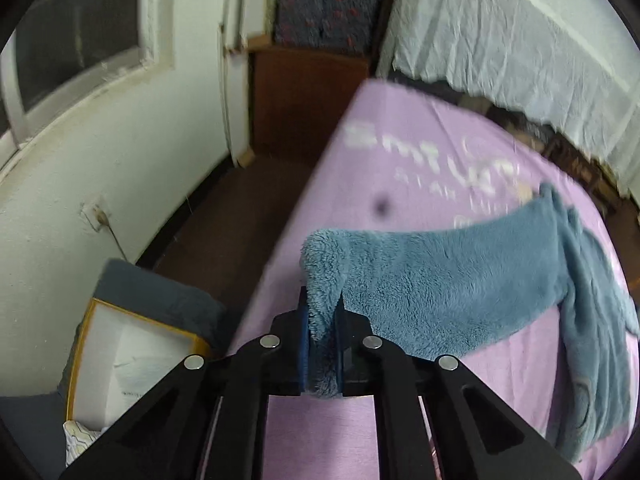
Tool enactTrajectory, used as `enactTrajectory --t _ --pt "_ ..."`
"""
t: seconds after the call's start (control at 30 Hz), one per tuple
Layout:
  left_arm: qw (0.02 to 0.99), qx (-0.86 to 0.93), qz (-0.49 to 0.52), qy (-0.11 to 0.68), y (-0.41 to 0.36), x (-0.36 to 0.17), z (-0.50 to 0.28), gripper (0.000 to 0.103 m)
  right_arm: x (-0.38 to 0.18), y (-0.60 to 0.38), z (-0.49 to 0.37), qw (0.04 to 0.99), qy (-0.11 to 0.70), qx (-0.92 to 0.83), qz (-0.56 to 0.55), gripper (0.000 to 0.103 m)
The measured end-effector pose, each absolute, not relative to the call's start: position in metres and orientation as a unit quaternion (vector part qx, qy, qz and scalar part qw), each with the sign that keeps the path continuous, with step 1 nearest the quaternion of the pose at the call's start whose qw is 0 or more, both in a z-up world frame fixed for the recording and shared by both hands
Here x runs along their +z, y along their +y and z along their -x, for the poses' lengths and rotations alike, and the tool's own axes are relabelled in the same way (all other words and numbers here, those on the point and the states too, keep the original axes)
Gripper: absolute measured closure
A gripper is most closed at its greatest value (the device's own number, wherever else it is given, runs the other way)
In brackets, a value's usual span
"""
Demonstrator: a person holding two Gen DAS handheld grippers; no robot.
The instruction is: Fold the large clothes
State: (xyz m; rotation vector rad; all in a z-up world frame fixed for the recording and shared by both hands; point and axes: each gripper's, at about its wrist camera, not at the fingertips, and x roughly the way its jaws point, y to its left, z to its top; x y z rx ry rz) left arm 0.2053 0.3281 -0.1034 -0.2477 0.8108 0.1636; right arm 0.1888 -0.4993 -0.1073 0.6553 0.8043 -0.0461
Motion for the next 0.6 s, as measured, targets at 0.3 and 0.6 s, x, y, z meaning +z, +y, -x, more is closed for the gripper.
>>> enactTrajectory --t 0.3,0.6 --pt "0.888 0.107 0.139 0.424 0.340 -0.125 -0.200 0.082 -0.132 -0.560 -0.195 0.831 0.364 -0.077 -0.414 0.050" --pt "0.908 0.112 0.124 0.385 0.317 -0.088 -0.183 0.050 -0.159 -0.610 -0.226 0.795 0.373 -0.186 -0.441 0.041"
